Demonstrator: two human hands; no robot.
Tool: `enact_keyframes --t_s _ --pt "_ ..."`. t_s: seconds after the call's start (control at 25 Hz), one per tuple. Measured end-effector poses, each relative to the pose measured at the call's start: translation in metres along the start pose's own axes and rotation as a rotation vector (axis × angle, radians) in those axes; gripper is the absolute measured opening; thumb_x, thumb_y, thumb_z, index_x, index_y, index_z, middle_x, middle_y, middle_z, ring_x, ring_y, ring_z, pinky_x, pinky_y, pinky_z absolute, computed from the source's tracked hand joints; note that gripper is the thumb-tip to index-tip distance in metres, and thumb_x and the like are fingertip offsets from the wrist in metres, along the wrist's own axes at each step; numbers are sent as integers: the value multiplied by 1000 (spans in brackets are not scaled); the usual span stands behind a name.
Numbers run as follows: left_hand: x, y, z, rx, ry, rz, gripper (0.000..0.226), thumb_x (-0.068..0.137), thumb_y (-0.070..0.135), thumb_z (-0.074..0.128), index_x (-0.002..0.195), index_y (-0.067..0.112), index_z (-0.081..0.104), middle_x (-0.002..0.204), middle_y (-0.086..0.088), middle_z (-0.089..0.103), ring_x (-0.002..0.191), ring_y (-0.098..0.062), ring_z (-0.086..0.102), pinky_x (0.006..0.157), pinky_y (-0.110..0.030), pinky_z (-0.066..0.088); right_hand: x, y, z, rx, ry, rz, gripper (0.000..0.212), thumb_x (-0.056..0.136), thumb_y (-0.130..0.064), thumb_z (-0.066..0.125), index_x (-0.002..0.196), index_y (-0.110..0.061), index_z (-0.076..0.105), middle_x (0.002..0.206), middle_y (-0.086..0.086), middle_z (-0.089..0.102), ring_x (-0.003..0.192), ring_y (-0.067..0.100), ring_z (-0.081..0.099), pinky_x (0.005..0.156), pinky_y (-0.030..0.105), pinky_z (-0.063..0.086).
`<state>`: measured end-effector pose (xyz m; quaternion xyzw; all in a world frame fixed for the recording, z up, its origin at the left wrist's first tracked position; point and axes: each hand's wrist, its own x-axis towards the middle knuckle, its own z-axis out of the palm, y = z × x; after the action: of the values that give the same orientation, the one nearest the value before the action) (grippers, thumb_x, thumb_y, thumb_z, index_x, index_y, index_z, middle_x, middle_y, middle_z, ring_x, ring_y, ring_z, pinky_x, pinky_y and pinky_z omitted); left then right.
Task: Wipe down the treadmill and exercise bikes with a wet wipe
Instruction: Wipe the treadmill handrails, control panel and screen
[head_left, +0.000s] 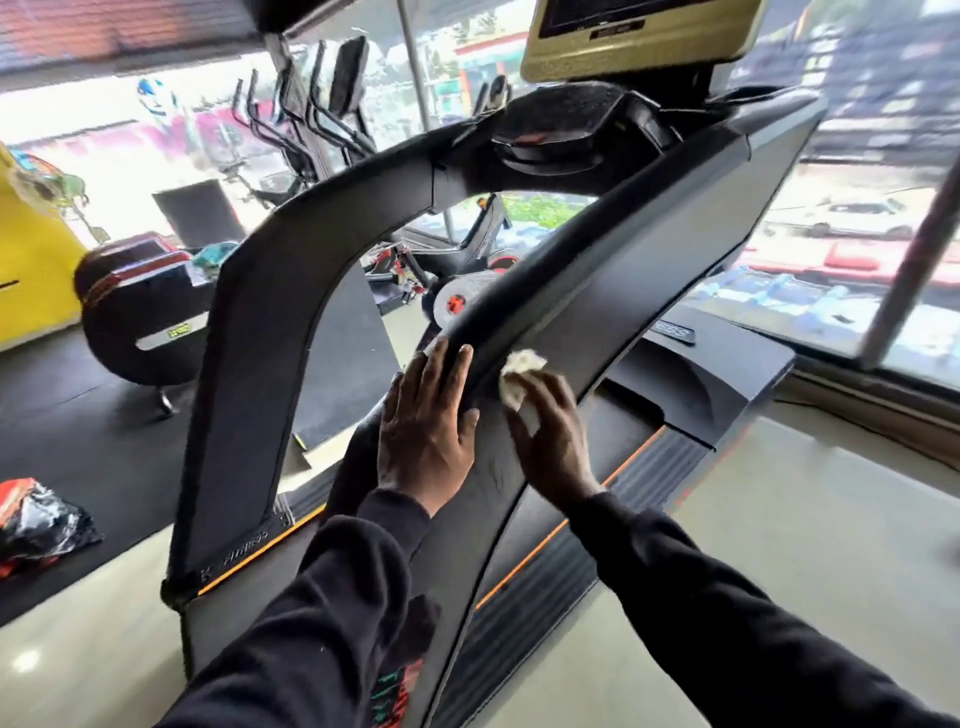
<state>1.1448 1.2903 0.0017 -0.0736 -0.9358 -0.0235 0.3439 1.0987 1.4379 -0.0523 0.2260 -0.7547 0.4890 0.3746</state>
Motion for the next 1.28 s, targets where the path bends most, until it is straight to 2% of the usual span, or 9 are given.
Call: enact_keyframes --t_s 0.08,0.24,0.44,0.6,0.72,0.88,1.08,1.2,1.28 --pt "1 1 0 -2 10 -8 65 90 34 43 153 20 32 157 -9 34 138 -31 38 114 -47 33 -7 7 -7 -27 -80 -119 31 89 -6 66 119 -7 65 117 10 60 109 27 58 95 34 48" --pt "5 3 1 55 56 -6 65 89 39 47 149 18 38 154 -9 39 131 -32 44 106 -47 37 35 32 -17 13 114 218 31 86 -5 65 117 -6 64 118 10 59 99 31 62 87 43 52" --pt "10 19 6 122 86 -88 80 78 55 61 144 16 40 147 -12 45 125 -36 47 99 -51 39 -1 39 -16 17 -70 -62 22 91 -11 65 112 -10 69 113 7 62 105 25 60 89 34 50" --pt "5 26 12 197 99 -118 92 73 58 71 148 14 39 149 -13 43 128 -37 46 101 -52 36 11 61 -16 47 75 246 19 90 -9 64 109 -11 68 111 9 59 94 22 60 79 38 52" --pt "5 26 13 231 83 -116 97 70 57 73 149 14 36 151 -14 40 129 -37 46 102 -52 36 -23 61 -13 80 -150 4 18 95 -10 57 109 -18 65 113 6 54 95 18 59 77 34 52" --pt "4 27 11 277 56 -117 101 67 60 70 149 13 35 152 -14 39 129 -38 45 101 -52 35 -3 87 -16 107 46 365 16 94 -15 51 104 -20 61 108 5 50 86 22 57 74 47 54" --pt "5 28 13 297 60 -128 102 65 56 71 150 13 35 152 -14 38 129 -38 45 100 -53 35 -40 83 -13 121 -193 185 20 93 -15 58 109 -25 62 112 -1 48 82 16 60 74 41 56" --pt "5 28 12 290 48 -123 102 65 53 72 151 13 34 153 -14 37 131 -38 44 100 -53 36 -21 84 -12 136 -75 451 22 88 -14 59 107 -24 61 109 -2 46 81 16 61 72 44 56" --pt "3 28 11 276 49 -116 97 68 49 70 151 14 34 153 -14 38 131 -37 43 101 -53 35 -23 66 -6 148 -96 368 24 85 -16 61 109 -22 62 109 -2 53 87 18 61 75 40 54"
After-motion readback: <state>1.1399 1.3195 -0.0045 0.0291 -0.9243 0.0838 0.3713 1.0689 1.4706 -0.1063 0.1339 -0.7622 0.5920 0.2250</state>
